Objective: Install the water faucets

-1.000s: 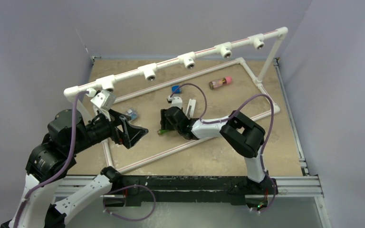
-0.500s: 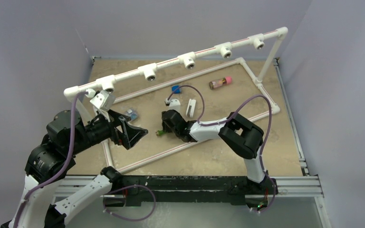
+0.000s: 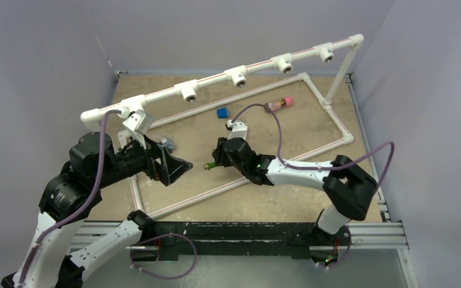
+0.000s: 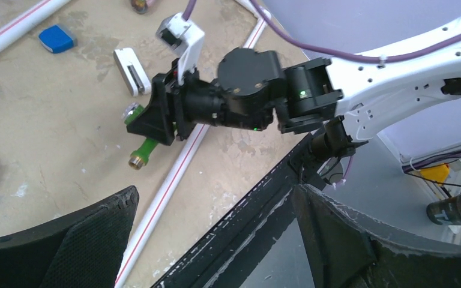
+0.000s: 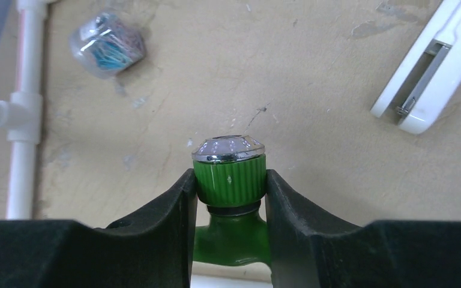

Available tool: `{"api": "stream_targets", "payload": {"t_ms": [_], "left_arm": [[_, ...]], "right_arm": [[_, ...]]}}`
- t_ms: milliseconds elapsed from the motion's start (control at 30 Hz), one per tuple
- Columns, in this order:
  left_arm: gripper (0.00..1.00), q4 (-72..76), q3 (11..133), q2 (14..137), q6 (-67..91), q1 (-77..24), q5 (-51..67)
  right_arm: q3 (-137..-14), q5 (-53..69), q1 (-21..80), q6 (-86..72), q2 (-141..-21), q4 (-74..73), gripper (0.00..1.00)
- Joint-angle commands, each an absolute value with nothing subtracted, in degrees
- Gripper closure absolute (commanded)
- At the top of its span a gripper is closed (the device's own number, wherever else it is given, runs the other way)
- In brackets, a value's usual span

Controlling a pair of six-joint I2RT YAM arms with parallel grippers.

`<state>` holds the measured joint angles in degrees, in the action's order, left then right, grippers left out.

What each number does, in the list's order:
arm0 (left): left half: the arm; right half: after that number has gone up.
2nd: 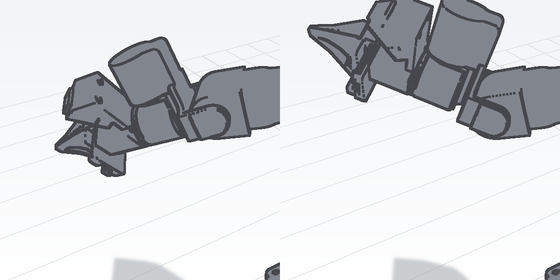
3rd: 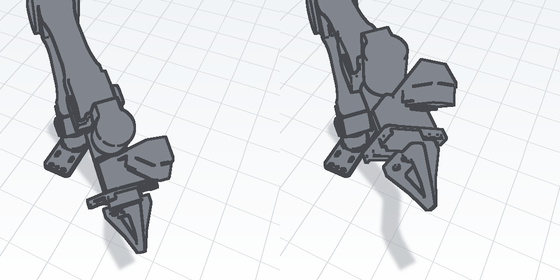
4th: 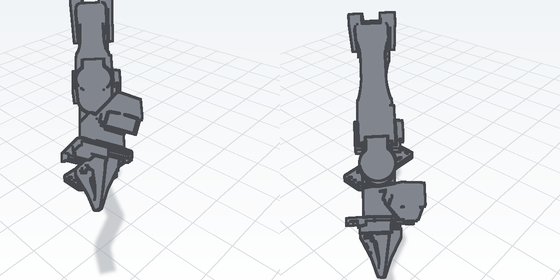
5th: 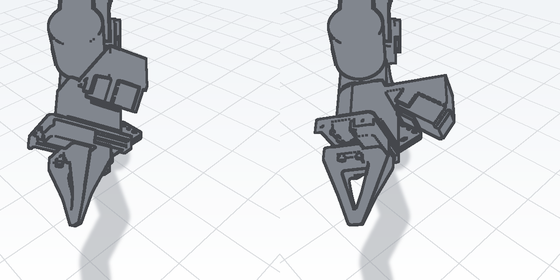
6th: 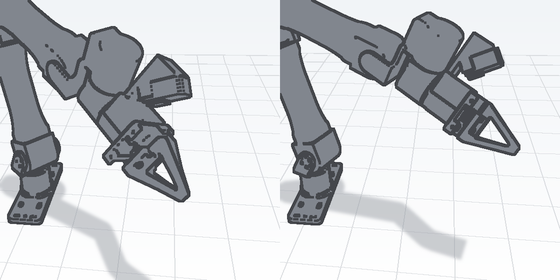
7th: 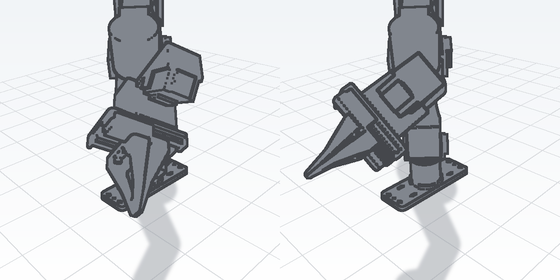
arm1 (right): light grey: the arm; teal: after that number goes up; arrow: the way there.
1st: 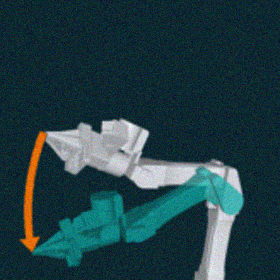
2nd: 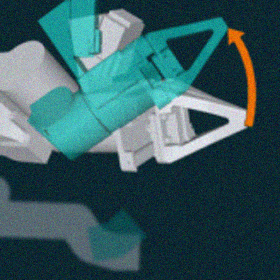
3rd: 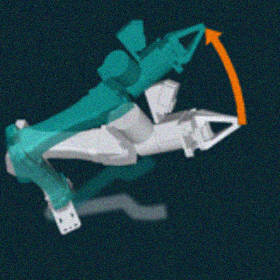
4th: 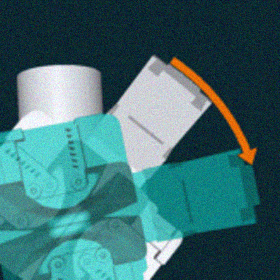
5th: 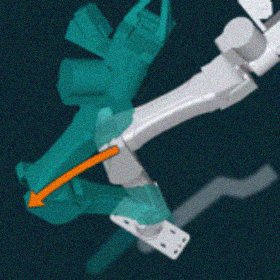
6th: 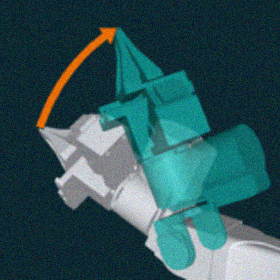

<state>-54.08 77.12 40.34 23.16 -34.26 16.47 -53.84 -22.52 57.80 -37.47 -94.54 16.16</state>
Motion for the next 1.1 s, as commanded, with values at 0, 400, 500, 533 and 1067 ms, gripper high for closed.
{"api": "stream_targets", "payload": {"t_ms": [0, 400, 500, 533, 1067], "left_arm": [[0.00, -51.65, 76.42, 42.06, 26.50, -34.54, 18.76], [0.01, -45.42, 68.61, 45.96, 37.02, -34.53, 24.41], [0.02, -40.81, 64.66, 46.37, 40.34, -34.48, 27.62], [0.02, -38.72, 63.42, 46.52, 41.54, -34.53, 28.48], [0.15, -25.32, 54.80, 47.94, 54.61, -34.53, 27.99]], "right_arm": [[-50.70, -21.97, 58.34, -40.07, -86.57, 15.83, 1.00], [-50.63, -22.12, 58.87, -40.23, -67.98, 8.08, 1.00], [-52.21, -21.03, 58.82, -40.56, -65.58, 7.08, 1.00], [-52.76, -20.56, 58.80, -40.87, -65.08, 6.71, 1.00], [-62.45, -20.31, 61.94, -45.53, -64.64, 2.14, 1.00]]}}
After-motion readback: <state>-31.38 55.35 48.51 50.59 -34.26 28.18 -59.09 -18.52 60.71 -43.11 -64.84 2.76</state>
